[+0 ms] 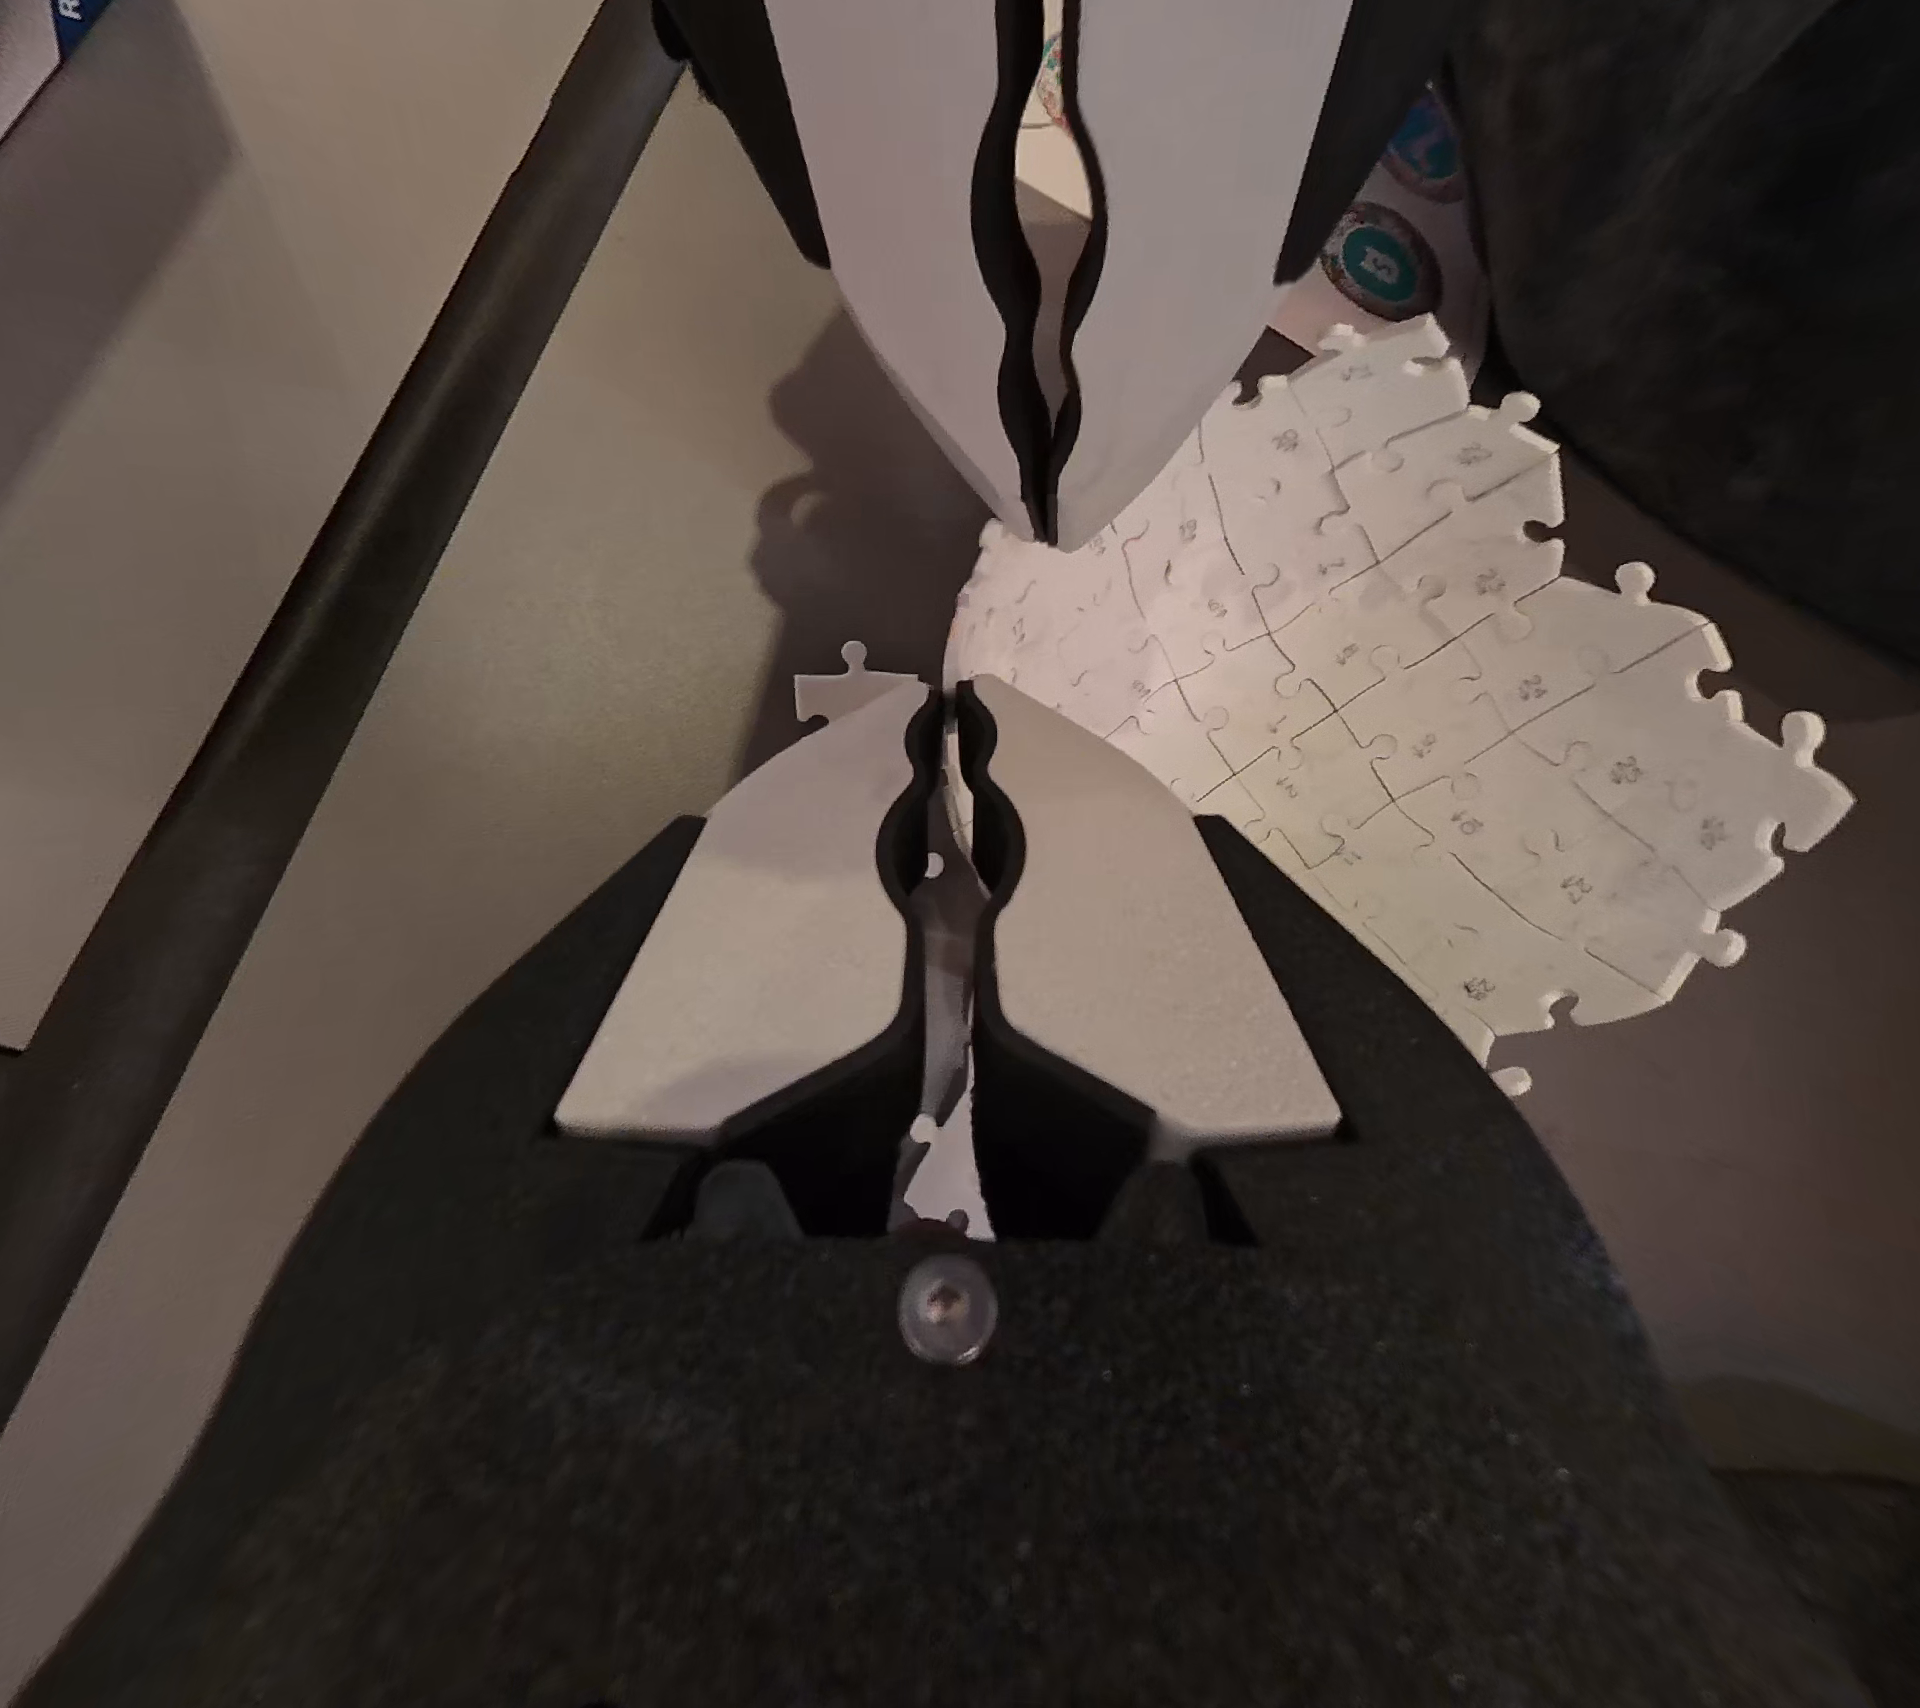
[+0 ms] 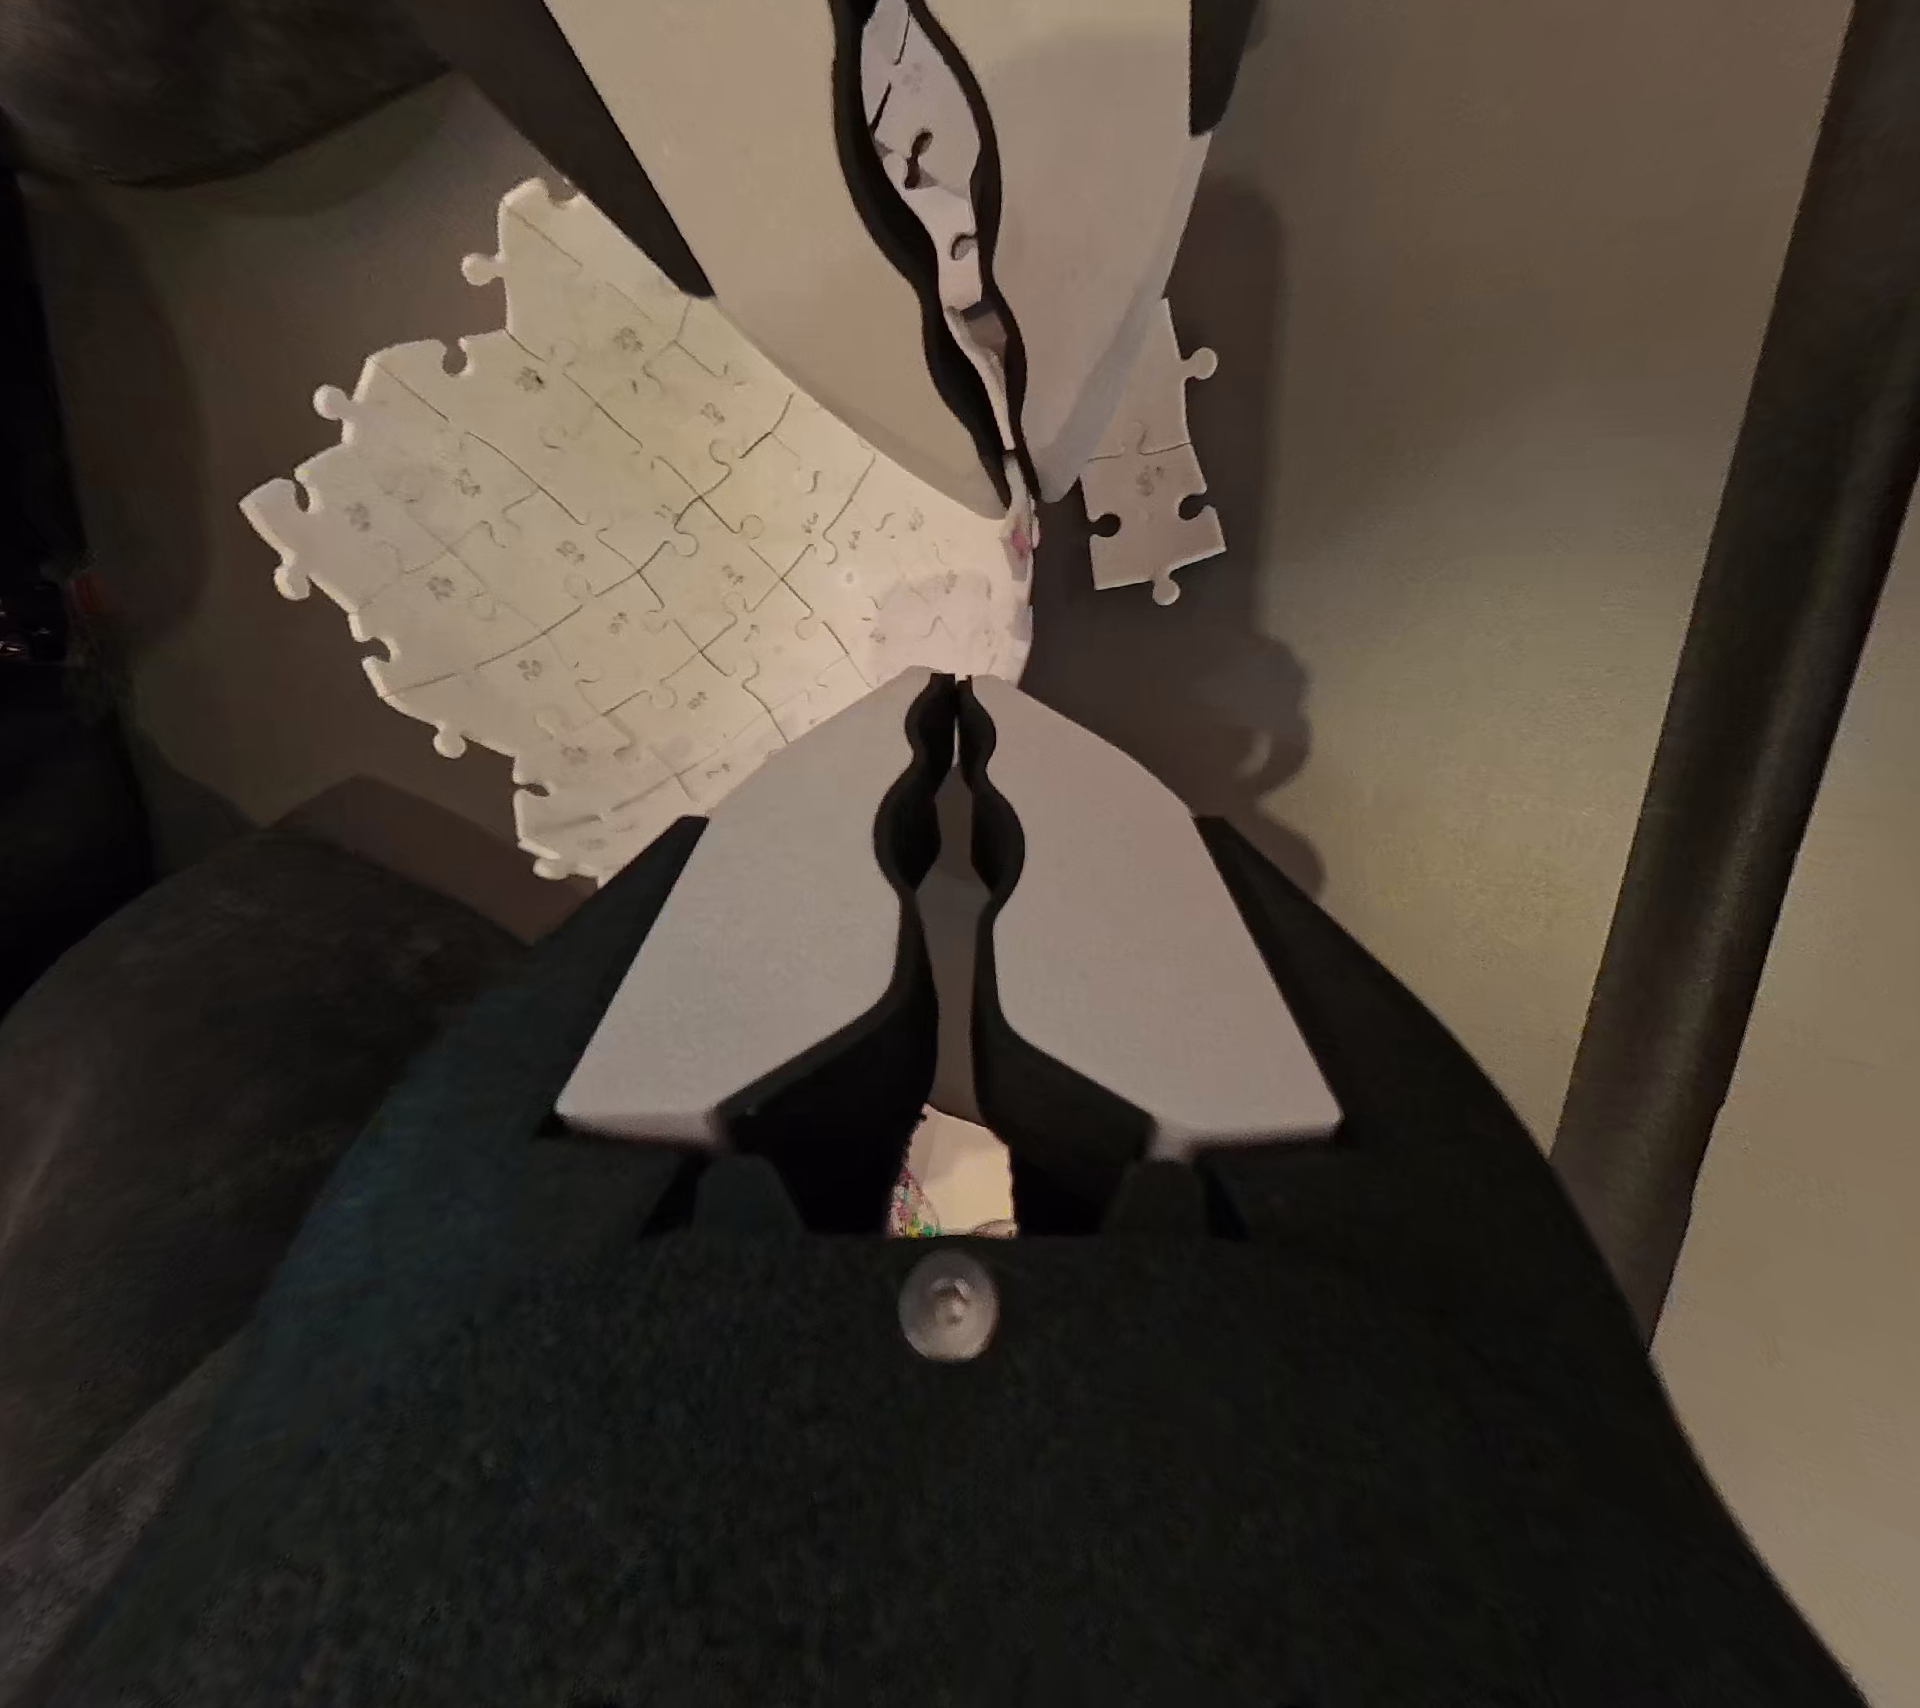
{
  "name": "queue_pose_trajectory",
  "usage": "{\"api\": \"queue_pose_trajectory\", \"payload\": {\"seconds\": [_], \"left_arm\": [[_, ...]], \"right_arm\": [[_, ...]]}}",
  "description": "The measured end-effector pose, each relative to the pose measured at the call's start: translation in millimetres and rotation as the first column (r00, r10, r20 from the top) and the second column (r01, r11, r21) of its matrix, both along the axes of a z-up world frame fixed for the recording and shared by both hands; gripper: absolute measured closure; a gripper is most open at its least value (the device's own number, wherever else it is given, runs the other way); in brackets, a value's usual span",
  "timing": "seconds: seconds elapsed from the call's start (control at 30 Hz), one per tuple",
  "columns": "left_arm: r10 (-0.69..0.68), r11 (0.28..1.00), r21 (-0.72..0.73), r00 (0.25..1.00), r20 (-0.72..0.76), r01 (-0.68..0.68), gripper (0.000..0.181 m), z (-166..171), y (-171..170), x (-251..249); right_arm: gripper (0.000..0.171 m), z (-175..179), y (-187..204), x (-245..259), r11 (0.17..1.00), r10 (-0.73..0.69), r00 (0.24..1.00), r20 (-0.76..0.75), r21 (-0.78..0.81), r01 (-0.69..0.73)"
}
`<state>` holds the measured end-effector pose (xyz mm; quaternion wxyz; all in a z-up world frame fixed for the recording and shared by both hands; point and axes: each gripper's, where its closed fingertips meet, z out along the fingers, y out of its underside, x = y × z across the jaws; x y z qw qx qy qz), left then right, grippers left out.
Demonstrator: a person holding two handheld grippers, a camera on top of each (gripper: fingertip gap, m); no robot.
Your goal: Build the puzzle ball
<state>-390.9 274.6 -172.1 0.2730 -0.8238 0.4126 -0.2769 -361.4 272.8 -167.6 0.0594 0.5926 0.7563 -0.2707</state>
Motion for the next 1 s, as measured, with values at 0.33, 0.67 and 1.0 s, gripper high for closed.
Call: {"api": "queue_pose_trajectory", "payload": {"seconds": [0.33,0.67,1.0], "left_arm": [[0.008,0.999,0.032,1.000,-0.030,-0.007,0.179,-0.6,2.5,-1.2],[0.013,1.000,0.025,0.999,-0.030,-0.012,0.179,-1.6,3.1,-1.8],[0.020,1.000,0.005,1.000,-0.006,-0.020,0.179,-2.0,3.5,-1.8]], "right_arm": [[0.171,-1.0,-2.7,-0.8,0.999,0.032,0.999,0.007,0.028,-0.032],[0.162,11.8,16.0,-16.9,0.987,0.001,0.995,-0.097,0.160,0.014],[0.154,-5.1,14.8,-16.7,0.976,0.032,0.999,-0.022,0.218,-0.027]]}}
